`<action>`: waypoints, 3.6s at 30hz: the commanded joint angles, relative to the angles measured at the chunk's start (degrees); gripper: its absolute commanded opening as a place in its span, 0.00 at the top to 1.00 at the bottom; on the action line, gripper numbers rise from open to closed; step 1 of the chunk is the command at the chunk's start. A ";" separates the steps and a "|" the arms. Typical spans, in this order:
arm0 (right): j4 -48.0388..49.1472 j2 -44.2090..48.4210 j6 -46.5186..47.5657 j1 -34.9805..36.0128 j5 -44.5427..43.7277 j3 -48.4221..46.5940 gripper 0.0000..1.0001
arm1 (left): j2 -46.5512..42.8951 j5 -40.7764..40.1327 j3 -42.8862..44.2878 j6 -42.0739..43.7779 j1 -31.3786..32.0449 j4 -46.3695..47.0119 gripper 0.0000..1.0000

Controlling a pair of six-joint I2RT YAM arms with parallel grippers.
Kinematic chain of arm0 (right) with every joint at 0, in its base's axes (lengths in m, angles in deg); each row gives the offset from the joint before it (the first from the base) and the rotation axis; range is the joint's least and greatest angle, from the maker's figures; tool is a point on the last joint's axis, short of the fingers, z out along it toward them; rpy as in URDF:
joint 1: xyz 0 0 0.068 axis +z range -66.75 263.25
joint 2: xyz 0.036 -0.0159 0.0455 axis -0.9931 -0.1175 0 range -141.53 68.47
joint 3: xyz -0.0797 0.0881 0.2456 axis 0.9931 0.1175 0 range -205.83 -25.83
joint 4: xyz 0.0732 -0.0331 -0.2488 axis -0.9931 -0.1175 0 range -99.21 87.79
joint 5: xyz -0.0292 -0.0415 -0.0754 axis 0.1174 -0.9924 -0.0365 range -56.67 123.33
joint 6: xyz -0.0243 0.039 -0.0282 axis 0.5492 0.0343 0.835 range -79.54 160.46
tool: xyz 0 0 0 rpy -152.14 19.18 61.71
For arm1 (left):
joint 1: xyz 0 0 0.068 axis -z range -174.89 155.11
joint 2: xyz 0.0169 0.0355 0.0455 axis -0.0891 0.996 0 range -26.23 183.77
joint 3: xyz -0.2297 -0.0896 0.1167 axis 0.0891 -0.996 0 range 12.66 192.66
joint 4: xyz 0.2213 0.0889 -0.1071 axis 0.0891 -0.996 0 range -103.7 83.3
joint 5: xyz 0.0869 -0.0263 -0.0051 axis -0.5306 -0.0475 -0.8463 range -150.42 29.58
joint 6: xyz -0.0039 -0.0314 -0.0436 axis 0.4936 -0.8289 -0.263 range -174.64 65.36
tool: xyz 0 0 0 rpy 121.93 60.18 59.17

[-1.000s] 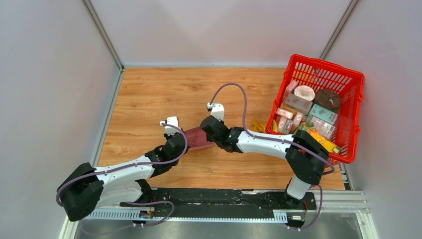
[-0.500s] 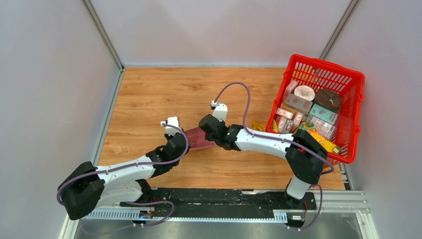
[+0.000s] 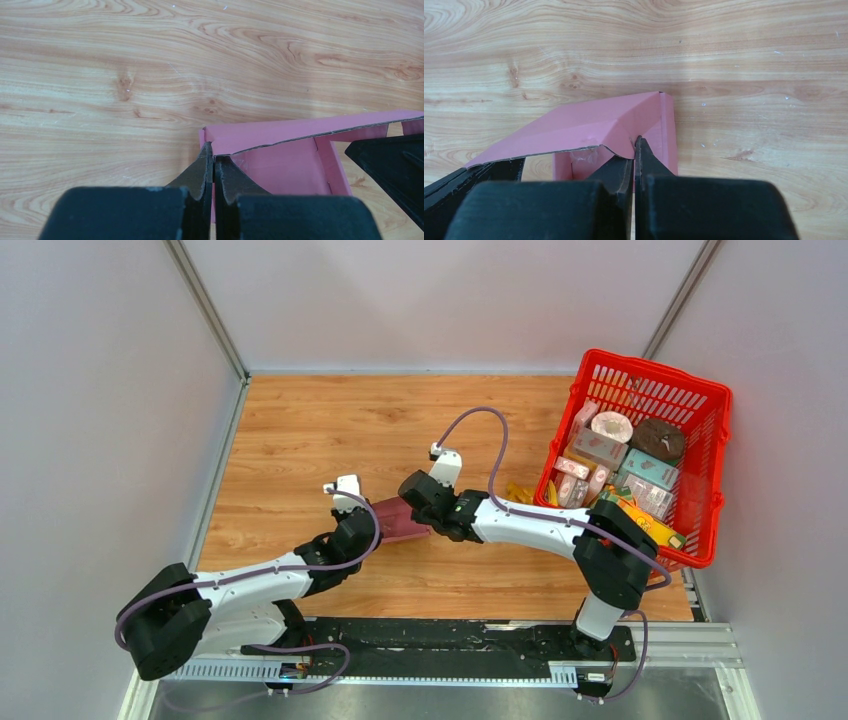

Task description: Fold the paper box

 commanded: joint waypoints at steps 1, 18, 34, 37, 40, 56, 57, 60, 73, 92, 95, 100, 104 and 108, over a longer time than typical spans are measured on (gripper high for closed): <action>3.31 -0.53 -4.14 1.36 1.31 -1.93 1.00 | 0.34 3.19 1.02 0.30 0.90 -1.16 1.00; 15.70 4.92 7.62 4.08 -3.27 12.75 1.00 | 2.71 3.90 -0.47 0.39 2.65 2.45 1.00; 15.53 14.51 41.38 -6.38 21.51 16.01 0.52 | 4.82 3.28 1.19 1.71 3.09 1.48 1.00; 17.98 13.27 43.05 -6.47 22.84 15.40 0.53 | 5.00 3.37 1.46 1.97 3.18 1.22 1.00; 18.78 11.26 43.41 -6.55 22.58 14.17 0.57 | 5.09 3.37 1.72 2.06 3.18 1.13 1.00; 22.65 6.15 28.91 -5.32 13.27 14.16 1.00 | 8.16 7.77 2.69 2.94 4.41 5.96 1.00; 22.82 6.67 29.17 -5.24 12.74 14.60 1.00 | 8.25 7.68 2.60 2.77 4.50 5.70 1.00; 24.23 8.34 29.87 -4.62 10.89 17.06 1.00 | 7.38 7.06 1.46 2.51 4.85 5.52 1.00; 8.35 13.09 22.06 -3.74 10.01 17.67 0.68 | 7.81 2.23 -1.79 1.89 8.54 3.24 1.00; -0.39 17.60 21.34 -4.09 17.74 8.54 0.66 | 12.03 -0.94 -1.09 -0.48 11.71 2.44 1.00; 3.83 12.59 23.45 -4.18 18.44 7.14 0.78 | 11.59 -0.50 -1.53 -0.66 11.71 2.36 1.00; 8.66 8.62 23.72 -4.35 17.39 8.97 0.84 | 7.91 0.03 -2.93 -1.19 11.71 -0.36 0.98; 10.69 5.28 23.72 -4.35 17.74 9.94 0.84 | 1.68 2.75 -4.78 -2.24 11.71 -4.93 0.67; 12.18 3.96 23.46 -4.27 18.00 11.00 0.83 | -9.55 7.93 -6.89 -1.98 11.71 -10.72 0.59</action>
